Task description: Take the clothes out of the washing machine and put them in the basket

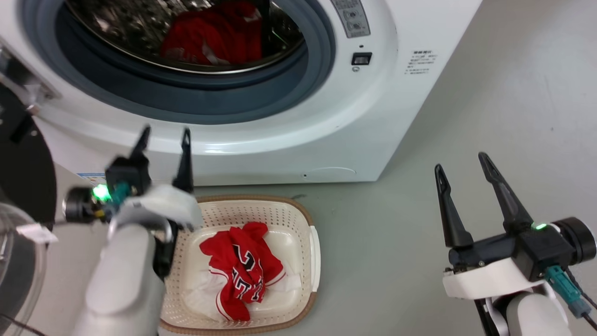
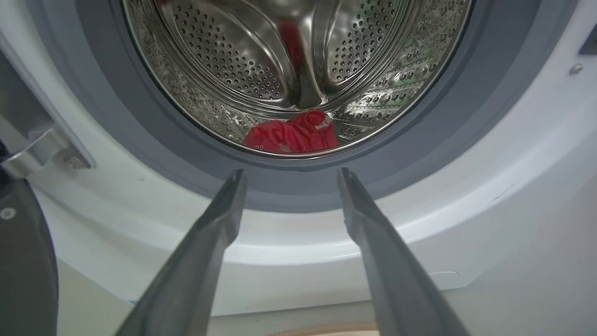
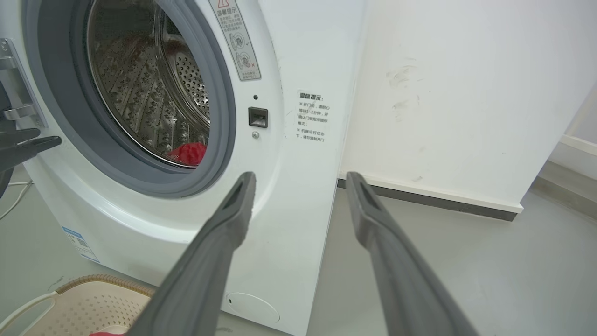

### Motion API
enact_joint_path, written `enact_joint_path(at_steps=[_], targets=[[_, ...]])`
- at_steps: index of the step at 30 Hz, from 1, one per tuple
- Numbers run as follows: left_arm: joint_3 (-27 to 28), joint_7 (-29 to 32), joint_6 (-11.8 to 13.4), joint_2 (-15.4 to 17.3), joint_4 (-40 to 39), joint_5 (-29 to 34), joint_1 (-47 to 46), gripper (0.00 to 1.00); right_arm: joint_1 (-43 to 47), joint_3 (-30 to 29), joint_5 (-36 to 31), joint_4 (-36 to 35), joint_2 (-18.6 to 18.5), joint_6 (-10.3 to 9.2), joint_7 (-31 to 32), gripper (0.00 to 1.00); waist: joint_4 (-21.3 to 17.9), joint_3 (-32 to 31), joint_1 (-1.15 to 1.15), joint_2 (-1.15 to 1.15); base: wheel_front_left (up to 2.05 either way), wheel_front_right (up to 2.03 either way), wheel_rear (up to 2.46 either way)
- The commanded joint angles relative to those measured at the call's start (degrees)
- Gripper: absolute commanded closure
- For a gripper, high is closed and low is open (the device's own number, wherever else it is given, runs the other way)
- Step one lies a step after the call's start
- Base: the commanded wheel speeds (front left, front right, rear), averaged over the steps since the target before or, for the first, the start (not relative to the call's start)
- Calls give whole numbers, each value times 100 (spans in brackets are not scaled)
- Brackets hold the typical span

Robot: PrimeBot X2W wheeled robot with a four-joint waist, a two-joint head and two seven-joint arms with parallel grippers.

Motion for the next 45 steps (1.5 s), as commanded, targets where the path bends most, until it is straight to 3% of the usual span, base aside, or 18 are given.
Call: enact_joint_path(at_steps=[1, 20, 32, 45], targets=[[25, -15, -1, 45, 105, 42, -220, 0, -102, 25, 31, -34, 9, -4, -10, 0, -149, 181, 0, 0, 0, 0, 0], [-209, 748, -280, 827, 2865, 345, -4188, 0, -796, 264, 359, -324, 11, -4, -10, 0, -863, 1672, 0, 0, 0, 0, 0], [-498, 1910, -497, 1361, 3664, 530, -6062, 0, -1063, 445, 689, -692, 10, -4, -10, 0, -1240, 2629, 0, 0, 0, 0, 0], [-903, 3455, -581, 1783, 4170, 775, -7295, 0, -1094, 603, 983, -1111, 11, -4, -10, 0, -1487, 3241, 0, 0, 0, 0, 0]])
